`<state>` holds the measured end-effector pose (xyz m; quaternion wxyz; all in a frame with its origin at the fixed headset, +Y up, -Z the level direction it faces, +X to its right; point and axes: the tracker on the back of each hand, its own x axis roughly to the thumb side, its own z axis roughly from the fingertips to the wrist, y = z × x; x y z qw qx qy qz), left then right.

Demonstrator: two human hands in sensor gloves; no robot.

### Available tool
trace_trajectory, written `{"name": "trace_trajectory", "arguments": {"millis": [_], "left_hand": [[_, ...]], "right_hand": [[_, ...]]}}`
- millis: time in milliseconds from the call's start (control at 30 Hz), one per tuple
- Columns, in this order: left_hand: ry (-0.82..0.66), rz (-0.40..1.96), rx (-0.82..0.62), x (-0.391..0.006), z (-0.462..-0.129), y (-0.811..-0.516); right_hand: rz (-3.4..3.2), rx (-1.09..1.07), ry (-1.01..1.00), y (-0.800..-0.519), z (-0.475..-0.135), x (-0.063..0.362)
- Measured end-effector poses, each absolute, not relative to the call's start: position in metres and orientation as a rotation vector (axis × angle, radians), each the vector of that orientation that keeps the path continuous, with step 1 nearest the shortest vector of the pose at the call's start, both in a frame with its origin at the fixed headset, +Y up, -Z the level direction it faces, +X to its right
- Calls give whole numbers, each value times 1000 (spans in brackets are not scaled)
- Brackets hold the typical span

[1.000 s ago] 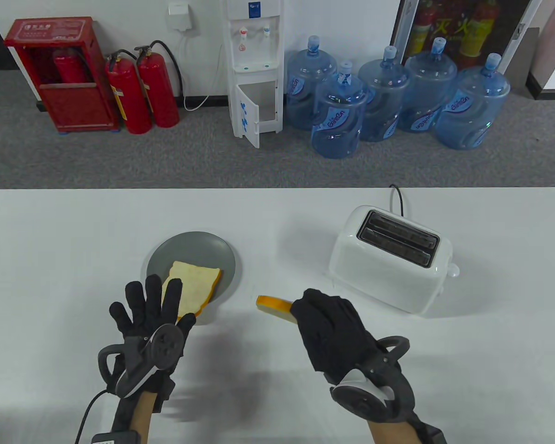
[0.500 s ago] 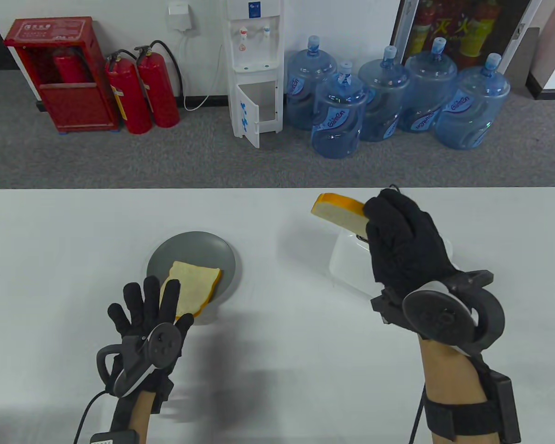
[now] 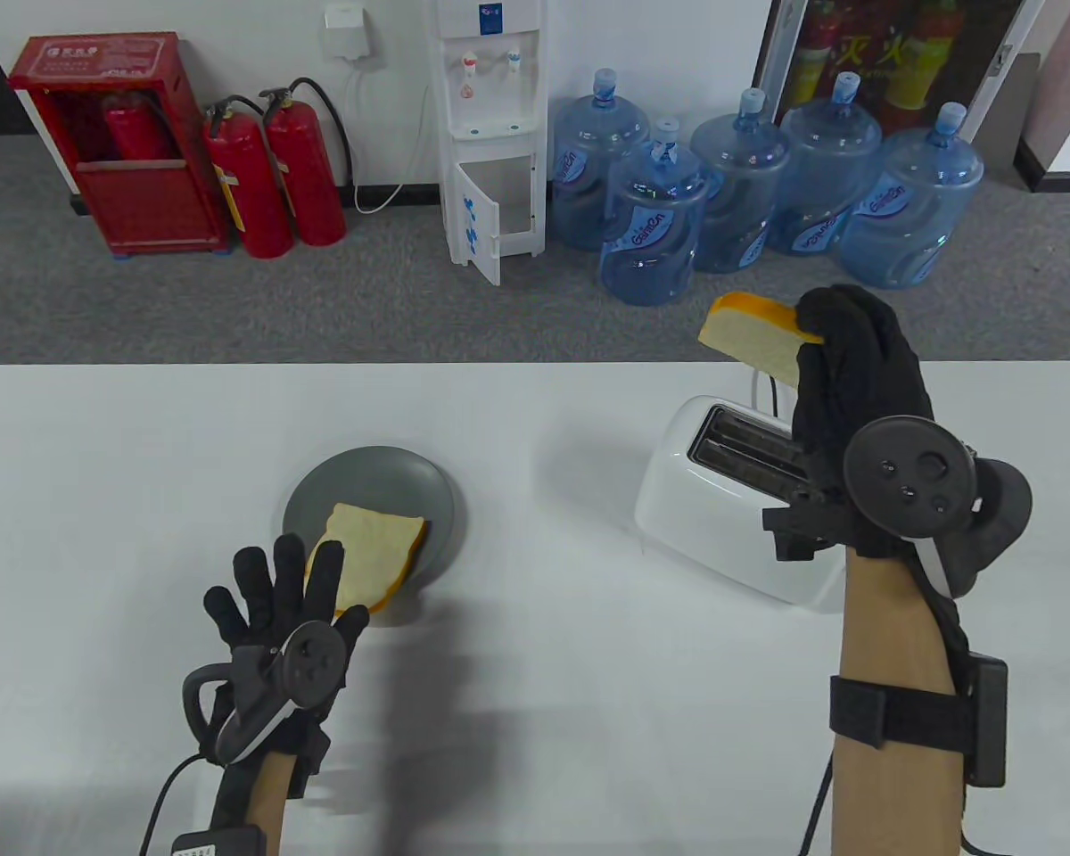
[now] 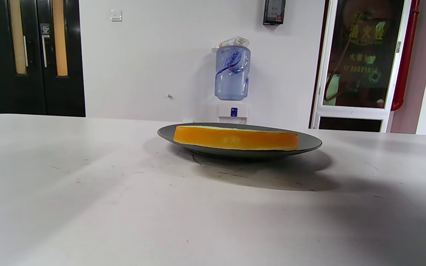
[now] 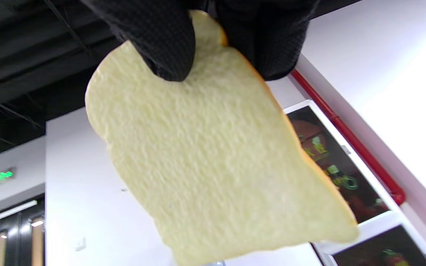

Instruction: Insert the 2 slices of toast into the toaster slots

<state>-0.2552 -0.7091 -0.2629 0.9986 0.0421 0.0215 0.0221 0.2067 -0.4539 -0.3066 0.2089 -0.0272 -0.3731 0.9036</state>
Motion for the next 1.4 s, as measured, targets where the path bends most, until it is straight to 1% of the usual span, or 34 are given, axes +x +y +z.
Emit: {"name": "trace_trajectory", "arguments": {"millis": [200, 433, 767, 933, 1400], "left_hand": [[43, 35, 87, -256, -263, -709], [14, 18, 94, -251, -264, -711], [20, 13, 84, -252, -265, -713], [23, 17, 89, -254, -265, -713], [30, 3, 73, -256, -266, -716]], "right_hand": [[2506, -167, -997, -469, -324, 224], [2539, -172, -988, -488, -338, 232], [2574, -151, -950, -518, -353, 233], [2598, -170, -923, -533, -358, 235], [2612, -187, -885, -559, -364, 242]]}}
